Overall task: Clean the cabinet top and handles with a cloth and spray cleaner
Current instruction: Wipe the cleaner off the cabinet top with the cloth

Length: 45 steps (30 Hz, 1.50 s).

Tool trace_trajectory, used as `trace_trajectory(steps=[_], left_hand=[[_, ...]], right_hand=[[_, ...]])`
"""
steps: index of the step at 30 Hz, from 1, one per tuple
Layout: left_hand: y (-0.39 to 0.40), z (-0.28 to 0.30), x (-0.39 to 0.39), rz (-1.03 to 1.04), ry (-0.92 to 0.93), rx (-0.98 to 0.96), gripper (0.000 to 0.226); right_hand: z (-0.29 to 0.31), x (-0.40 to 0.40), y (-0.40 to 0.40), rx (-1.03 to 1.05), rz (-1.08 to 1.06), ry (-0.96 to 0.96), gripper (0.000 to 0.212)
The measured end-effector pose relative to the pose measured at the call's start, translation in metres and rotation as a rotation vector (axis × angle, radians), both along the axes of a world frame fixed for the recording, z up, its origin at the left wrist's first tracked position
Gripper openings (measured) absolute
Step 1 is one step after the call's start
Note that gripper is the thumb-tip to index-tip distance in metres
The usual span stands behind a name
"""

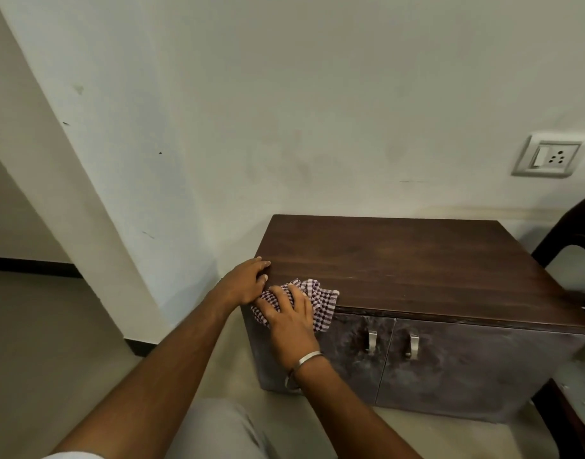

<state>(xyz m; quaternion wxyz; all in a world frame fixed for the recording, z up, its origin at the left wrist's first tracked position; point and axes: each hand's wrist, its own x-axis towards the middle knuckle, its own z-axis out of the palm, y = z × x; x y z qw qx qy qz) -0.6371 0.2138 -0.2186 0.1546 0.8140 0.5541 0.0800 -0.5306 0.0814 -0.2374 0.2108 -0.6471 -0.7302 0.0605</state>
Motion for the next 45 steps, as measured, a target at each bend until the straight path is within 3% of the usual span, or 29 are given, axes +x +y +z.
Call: trace_trajectory(steps=[21,24,27,33,38,41,45], left_hand=[[0.012,0.023,-0.033,-0.007,-0.136,-0.043,0.033],[0.013,0.039,-0.029,0.02,-0.251,-0.087,0.032],[0.01,0.06,-0.014,-0.003,-0.424,-0.18,0.033],[-0.009,0.081,0.038,-0.135,-0.83,-0.481,0.059],[-0.021,0.077,0.083,-0.098,-0.893,-0.545,0.057],[-0.03,0.079,0.109,-0.214,-0.849,-0.515,0.049],[-0.04,0.086,0.14,-0.332,-0.79,-0.576,0.06]], right_hand=[[-0.005,-0.032,0.04,0.139,0.084,0.083,0.057],[-0.001,-0.026,0.044,0.191,0.105,0.232,0.053],[0.011,-0.011,0.047,0.225,0.11,0.507,0.043],[0.04,0.04,0.036,0.214,0.119,0.955,0.038],[0.054,0.083,0.021,0.192,0.015,1.233,0.033],[0.059,0.115,0.012,0.164,-0.076,1.473,0.03],[0.076,0.165,-0.009,0.072,-0.06,1.784,0.029]])
